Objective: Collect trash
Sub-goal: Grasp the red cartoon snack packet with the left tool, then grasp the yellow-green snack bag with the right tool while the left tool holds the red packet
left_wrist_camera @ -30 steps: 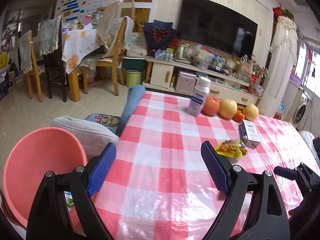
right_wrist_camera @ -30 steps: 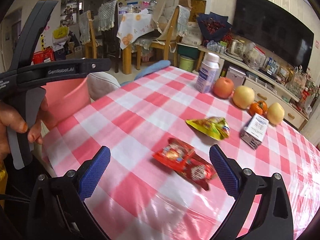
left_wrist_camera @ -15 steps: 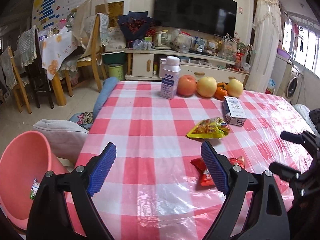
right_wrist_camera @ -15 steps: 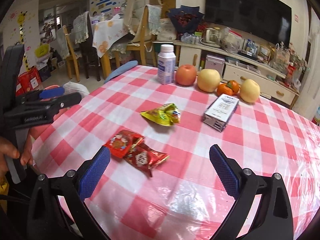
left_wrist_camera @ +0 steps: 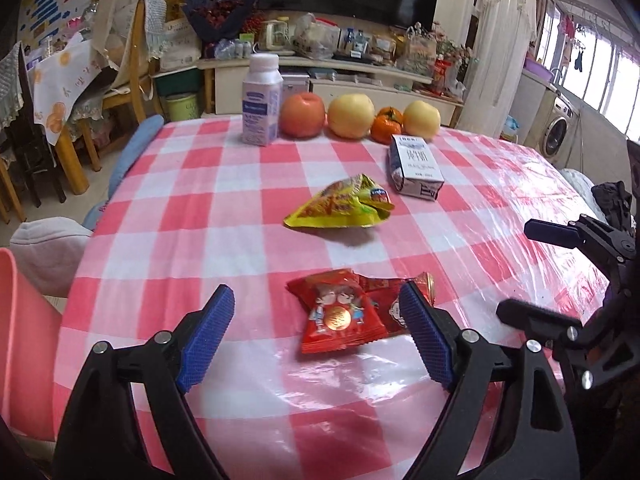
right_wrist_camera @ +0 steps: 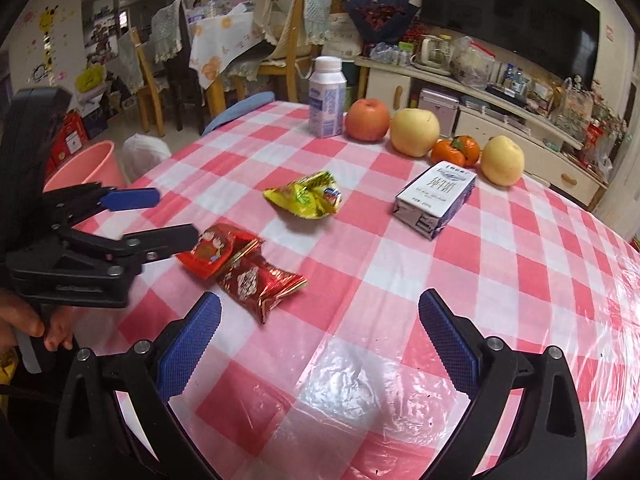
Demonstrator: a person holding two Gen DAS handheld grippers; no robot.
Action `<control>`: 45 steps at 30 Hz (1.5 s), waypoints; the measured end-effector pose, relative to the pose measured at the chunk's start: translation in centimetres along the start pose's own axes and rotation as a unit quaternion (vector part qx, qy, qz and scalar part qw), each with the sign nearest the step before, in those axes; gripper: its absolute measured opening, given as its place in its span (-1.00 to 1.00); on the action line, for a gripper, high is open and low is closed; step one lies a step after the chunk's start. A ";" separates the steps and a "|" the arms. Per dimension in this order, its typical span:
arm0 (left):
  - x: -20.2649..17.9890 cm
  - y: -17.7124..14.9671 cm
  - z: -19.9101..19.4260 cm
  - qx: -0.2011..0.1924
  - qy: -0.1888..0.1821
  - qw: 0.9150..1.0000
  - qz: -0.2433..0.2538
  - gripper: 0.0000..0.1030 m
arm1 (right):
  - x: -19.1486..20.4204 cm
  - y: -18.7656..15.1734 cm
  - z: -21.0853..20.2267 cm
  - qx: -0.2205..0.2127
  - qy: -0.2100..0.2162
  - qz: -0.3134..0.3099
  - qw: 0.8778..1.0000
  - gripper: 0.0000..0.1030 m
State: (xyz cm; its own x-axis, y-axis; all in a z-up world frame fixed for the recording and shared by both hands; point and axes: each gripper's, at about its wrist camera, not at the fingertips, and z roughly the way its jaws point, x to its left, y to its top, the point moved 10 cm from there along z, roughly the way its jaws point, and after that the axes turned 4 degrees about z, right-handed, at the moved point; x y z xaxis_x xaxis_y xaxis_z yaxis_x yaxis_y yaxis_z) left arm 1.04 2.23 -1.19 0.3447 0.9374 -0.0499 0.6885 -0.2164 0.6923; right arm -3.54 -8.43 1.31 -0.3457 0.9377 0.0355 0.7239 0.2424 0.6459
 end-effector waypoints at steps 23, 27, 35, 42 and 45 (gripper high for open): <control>-0.3 -0.3 4.8 0.026 0.011 0.999 -0.024 -0.21 | -0.9 2.3 2.8 0.003 0.058 0.063 0.996 0.90; 0.4 -0.2 4.6 0.022 0.012 0.999 -0.035 -0.22 | -1.0 3.4 4.4 0.004 0.063 0.084 0.994 0.90; 2.2 0.2 3.7 0.010 0.016 0.998 -0.053 -0.22 | -0.9 4.8 7.8 0.016 0.078 0.116 0.990 0.87; 4.0 0.6 2.8 0.001 0.025 0.997 -0.068 -0.22 | -0.1 5.9 11.3 0.035 0.082 0.104 0.991 0.59; 4.8 0.8 2.4 -0.002 0.029 0.997 -0.071 -0.22 | -0.1 6.3 12.6 0.039 0.080 0.099 0.991 0.59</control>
State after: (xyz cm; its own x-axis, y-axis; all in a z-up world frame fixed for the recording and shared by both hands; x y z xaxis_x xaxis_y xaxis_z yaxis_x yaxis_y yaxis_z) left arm 4.76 5.87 -2.64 0.2066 0.9726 -0.1067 0.7250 -0.0789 0.6842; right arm 8.59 -3.86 -4.20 -0.2788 0.9185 0.2804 0.8285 0.0824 0.5539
